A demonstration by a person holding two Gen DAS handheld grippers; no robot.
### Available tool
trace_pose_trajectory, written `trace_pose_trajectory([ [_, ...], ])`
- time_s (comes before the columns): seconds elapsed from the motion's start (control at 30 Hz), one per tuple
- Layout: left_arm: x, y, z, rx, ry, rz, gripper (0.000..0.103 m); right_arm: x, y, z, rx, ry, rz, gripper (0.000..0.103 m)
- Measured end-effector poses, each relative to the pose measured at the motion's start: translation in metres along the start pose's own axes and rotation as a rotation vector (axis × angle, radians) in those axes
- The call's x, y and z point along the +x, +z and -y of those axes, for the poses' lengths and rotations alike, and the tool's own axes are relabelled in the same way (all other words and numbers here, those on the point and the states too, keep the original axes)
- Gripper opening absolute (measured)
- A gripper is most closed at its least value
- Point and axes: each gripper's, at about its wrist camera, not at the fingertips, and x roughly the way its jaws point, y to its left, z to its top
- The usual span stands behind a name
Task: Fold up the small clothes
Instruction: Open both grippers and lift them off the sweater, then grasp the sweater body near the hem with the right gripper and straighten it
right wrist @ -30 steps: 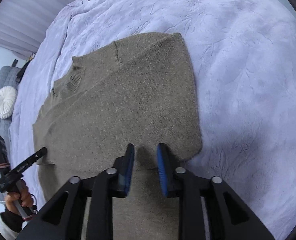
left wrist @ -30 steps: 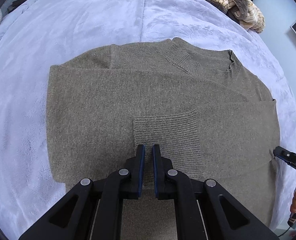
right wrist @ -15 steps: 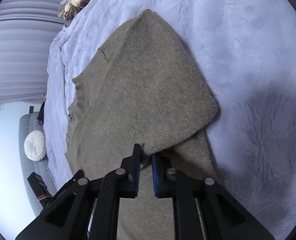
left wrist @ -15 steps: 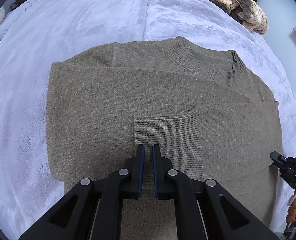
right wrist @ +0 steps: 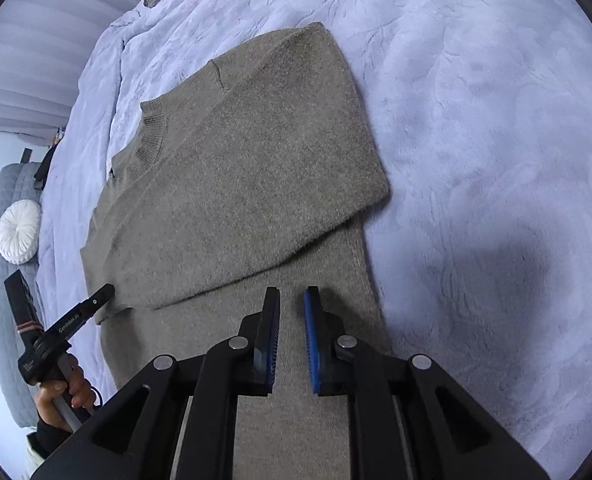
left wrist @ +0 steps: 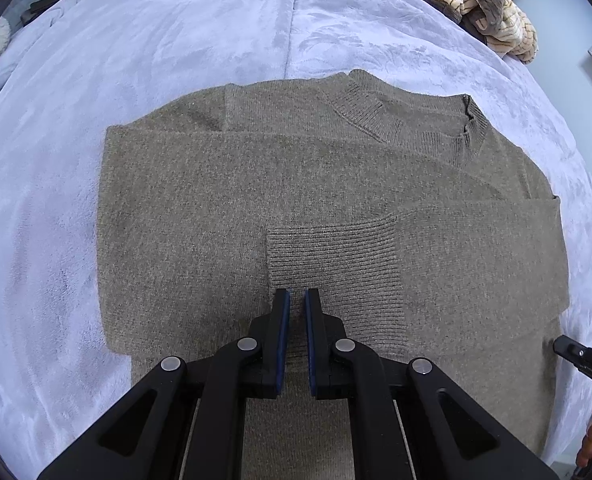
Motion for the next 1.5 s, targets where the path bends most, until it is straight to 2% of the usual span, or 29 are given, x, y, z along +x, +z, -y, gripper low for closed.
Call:
trace_pose_trajectory([
  [0.07,-0.003,-0.001,0.002,0.008,0.007,-0.005,0.009,-0.002,-0.004,-0.001,-0.007,-0.001,-0.006,0.032],
  [0.1,-0.004,-0.002,0.003,0.014,0.013,-0.009,0.009,-0.002,-0.006,-0.003,-0.011,-0.002,-0.009,0.043],
  [0.13,-0.006,-0.002,0.004,0.020,0.018,-0.012,0.009,-0.002,-0.009,-0.006,-0.018,-0.003,-0.012,0.048],
  [0.2,-0.011,-0.005,0.007,0.027,0.026,-0.013,0.009,-0.002,-0.013,-0.011,-0.032,-0.003,-0.019,0.048],
  [0.3,-0.019,-0.013,0.009,0.027,0.030,-0.020,0.009,-0.002,-0.018,-0.021,-0.048,0.007,-0.033,0.058],
  [0.4,-0.027,-0.024,0.008,0.024,0.026,-0.022,0.010,-0.004,-0.023,-0.032,-0.076,0.008,-0.032,0.060],
  [0.43,-0.028,-0.028,0.007,0.021,0.027,-0.026,0.019,-0.005,-0.024,-0.035,-0.083,0.011,-0.033,0.062],
  [0.47,-0.030,-0.032,0.005,0.014,0.032,-0.031,0.073,-0.005,-0.026,-0.037,-0.088,0.015,-0.035,0.063],
  [0.5,-0.033,-0.036,0.003,0.003,0.054,-0.025,0.100,-0.006,-0.027,-0.040,-0.094,0.019,-0.037,0.065],
  [0.57,-0.043,-0.042,0.000,0.001,0.069,0.017,0.101,-0.006,-0.028,-0.045,-0.101,0.032,-0.043,0.065],
  [0.73,-0.044,-0.048,-0.017,-0.041,0.052,-0.008,0.101,0.008,-0.024,-0.082,-0.175,0.091,-0.064,0.065],
  [0.87,-0.044,-0.055,-0.033,-0.084,0.078,0.005,0.101,0.037,-0.010,-0.159,-0.390,0.119,-0.085,0.065],
  [0.97,-0.042,-0.061,-0.047,-0.113,0.060,0.000,0.101,0.064,-0.002,-0.223,-0.589,0.115,-0.088,0.065],
  [1.07,-0.042,-0.068,-0.058,-0.130,0.063,0.002,0.101,0.097,0.001,-0.277,-0.796,0.073,-0.118,0.064],
  [1.2,-0.045,-0.080,-0.073,-0.157,0.053,0.011,0.101,0.138,-0.002,-0.317,-1.015,-0.012,-0.188,0.061],
  [1.27,-0.046,-0.085,-0.078,-0.164,0.048,0.014,0.101,0.153,-0.006,-0.323,-1.073,-0.051,-0.249,0.052],
  [1.33,-0.046,-0.088,-0.084,-0.172,0.045,0.016,0.101,0.161,-0.012,-0.324,-1.116,-0.108,-0.285,0.009],
  [1.4,-0.046,-0.090,-0.087,-0.180,0.042,0.015,0.101,0.159,-0.016,-0.324,-1.131,-0.114,-0.295,0.005],
  [1.5,-0.046,-0.089,-0.092,-0.194,0.046,0.021,0.101,0.148,-0.015,-0.329,-1.118,-0.120,-0.231,0.005],
])
